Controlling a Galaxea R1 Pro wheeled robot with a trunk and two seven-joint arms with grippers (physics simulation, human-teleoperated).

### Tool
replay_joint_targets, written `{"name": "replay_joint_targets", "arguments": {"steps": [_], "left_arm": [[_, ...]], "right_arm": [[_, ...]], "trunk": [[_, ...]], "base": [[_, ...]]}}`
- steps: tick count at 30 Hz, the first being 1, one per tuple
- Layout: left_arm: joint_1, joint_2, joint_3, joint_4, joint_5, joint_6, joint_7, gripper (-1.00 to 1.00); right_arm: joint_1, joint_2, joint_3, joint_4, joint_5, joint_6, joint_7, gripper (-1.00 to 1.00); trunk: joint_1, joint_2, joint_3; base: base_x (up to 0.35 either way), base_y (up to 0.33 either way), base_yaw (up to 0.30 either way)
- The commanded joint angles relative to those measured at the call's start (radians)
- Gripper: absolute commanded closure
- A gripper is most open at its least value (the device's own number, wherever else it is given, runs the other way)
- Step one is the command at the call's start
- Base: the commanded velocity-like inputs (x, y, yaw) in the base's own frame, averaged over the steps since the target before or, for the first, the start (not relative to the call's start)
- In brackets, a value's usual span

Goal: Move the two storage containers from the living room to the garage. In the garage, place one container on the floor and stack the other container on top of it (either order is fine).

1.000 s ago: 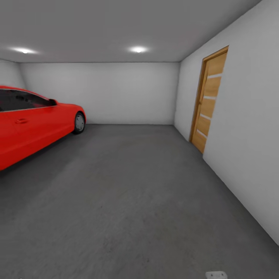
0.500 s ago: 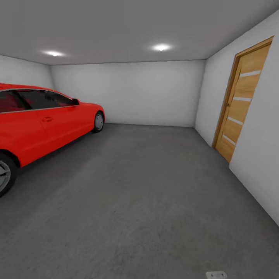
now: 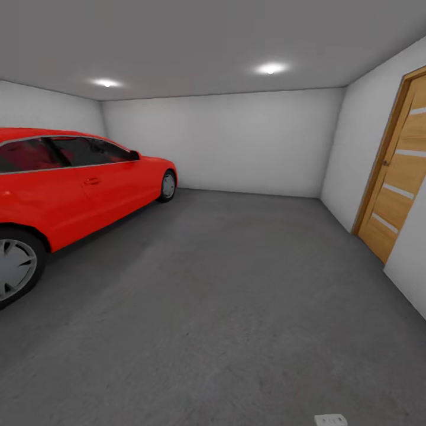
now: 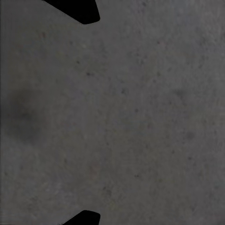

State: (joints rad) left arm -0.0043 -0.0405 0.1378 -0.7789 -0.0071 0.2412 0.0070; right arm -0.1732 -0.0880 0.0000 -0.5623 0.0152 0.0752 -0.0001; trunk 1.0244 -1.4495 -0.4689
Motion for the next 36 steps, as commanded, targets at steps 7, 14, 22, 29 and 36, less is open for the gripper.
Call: {"name": "replay_joint_targets", "arguments": {"steps": [7, 14, 22, 29, 36], "left_arm": [[0.000, -0.001, 0.003, -0.002, -0.001, 0.006, 0.001, -1.00], [0.000, -0.001, 0.003, -0.002, -0.001, 0.006, 0.001, -1.00], [0.000, 0.000, 0.003, -0.002, -0.001, 0.006, 0.001, -1.00], [0.000, 0.000, 0.003, -0.002, -0.001, 0.005, 0.001, -1.00], [0.000, 0.001, 0.005, -0.002, -0.001, 0.003, 0.001, -1.00]], "right_arm": [[0.000, 0.000, -0.001, -0.002, 0.002, 0.006, 0.000, -1.00], [0.000, 0.000, -0.002, -0.002, 0.001, 0.006, 0.000, -1.00], [0.000, 0.000, -0.002, -0.002, 0.001, 0.006, 0.001, -1.00], [0.001, 0.000, -0.003, 0.004, -0.002, 0.006, 0.010, -1.00], [0.012, -0.002, -0.003, 0.239, -0.004, -0.076, 0.015, -1.00]], "trunk": [[0.001, -0.001, -0.001], [0.001, -0.001, -0.001], [0.001, -0.001, -0.001], [0.001, -0.001, -0.001], [0.001, -0.001, -0.001]], "base": [[0.323, 0.000, -0.177], [0.324, 0.000, -0.271], [0.324, 0.000, -0.277], [0.324, 0.000, -0.236], [0.324, 0.000, -0.215]]}}
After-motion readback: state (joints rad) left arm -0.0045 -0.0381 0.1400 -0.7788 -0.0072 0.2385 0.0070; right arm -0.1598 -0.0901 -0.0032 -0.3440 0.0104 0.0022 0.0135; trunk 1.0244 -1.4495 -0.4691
